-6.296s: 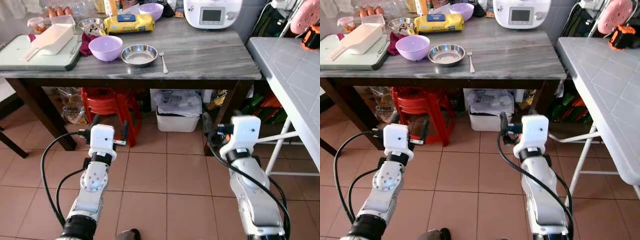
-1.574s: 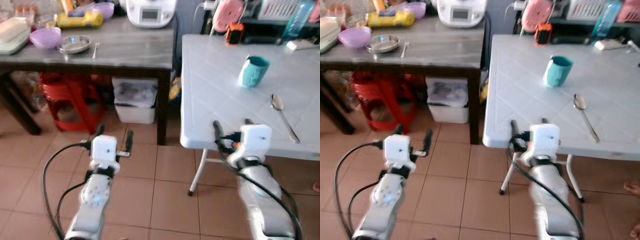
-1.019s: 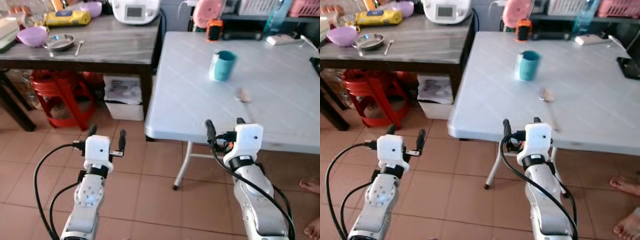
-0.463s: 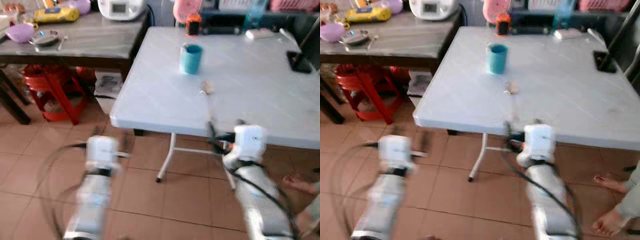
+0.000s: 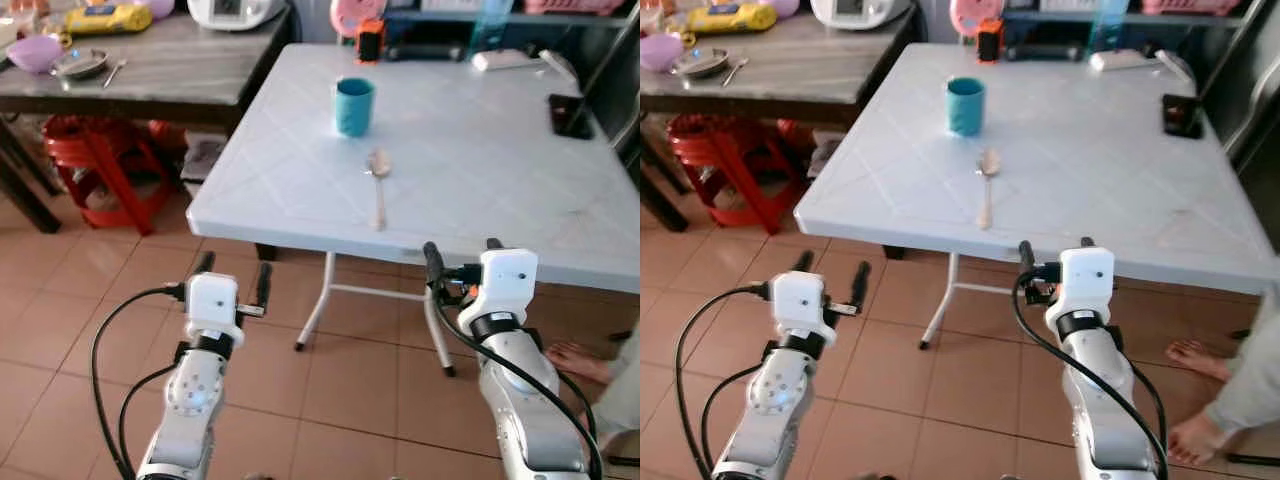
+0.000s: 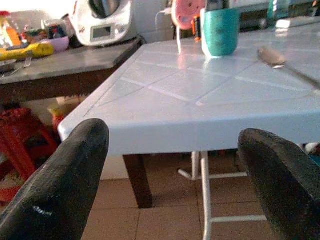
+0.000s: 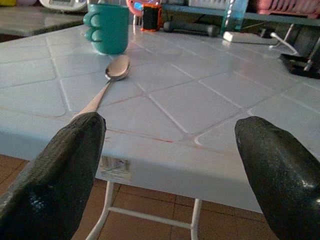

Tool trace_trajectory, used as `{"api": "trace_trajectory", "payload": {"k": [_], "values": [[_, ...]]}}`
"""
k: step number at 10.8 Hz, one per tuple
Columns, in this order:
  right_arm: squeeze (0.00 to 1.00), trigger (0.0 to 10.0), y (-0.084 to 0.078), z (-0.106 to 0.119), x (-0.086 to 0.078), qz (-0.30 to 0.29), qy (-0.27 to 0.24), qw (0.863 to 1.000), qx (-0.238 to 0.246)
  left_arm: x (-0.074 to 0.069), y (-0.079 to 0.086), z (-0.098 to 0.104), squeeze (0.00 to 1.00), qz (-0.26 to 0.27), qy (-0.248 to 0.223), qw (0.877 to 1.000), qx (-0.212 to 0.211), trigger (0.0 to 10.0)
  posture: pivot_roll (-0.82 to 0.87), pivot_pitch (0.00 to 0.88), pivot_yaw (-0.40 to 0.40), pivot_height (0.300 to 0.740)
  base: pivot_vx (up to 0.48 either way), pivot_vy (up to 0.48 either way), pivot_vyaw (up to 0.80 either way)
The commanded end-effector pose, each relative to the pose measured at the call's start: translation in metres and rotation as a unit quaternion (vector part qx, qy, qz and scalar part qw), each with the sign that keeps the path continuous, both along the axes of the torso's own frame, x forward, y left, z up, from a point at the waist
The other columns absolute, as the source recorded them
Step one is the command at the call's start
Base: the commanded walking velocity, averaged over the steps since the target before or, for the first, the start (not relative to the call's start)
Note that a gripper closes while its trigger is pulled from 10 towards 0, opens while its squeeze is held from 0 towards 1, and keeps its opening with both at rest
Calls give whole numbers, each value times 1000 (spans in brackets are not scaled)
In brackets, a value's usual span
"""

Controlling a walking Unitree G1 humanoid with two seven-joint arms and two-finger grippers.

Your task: Setting the table

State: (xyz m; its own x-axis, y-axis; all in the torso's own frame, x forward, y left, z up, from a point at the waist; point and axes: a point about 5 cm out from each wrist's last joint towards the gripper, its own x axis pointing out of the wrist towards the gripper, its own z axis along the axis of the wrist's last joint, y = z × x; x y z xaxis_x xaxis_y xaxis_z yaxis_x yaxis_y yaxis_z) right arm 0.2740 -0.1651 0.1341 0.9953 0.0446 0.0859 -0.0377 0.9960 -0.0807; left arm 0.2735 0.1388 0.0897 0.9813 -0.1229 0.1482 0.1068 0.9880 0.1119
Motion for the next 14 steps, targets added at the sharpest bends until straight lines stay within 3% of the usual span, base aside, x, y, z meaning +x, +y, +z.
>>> {"api": "trace_trajectory", "payload": {"k": [1, 4, 14], "values": [[0, 10000, 3, 4, 0, 5, -10, 1000, 4, 0, 4, 1, 0, -2, 0, 1000, 2, 10000, -34, 107, 41, 740, 0, 0, 0], [0, 10000, 4, 4, 0, 5, -11, 1000, 3, -1, 0, 2, 0, -32, -2, 999, -4, 10000, -34, 107, 42, 740, 0, 0, 0], [0, 10000, 7, 2, -1, 7, -8, 1000, 6, -3, -1, 2, 0, -59, 3, 998, -7, 10000, -27, 110, 48, 740, 308, 0, 0]]}}
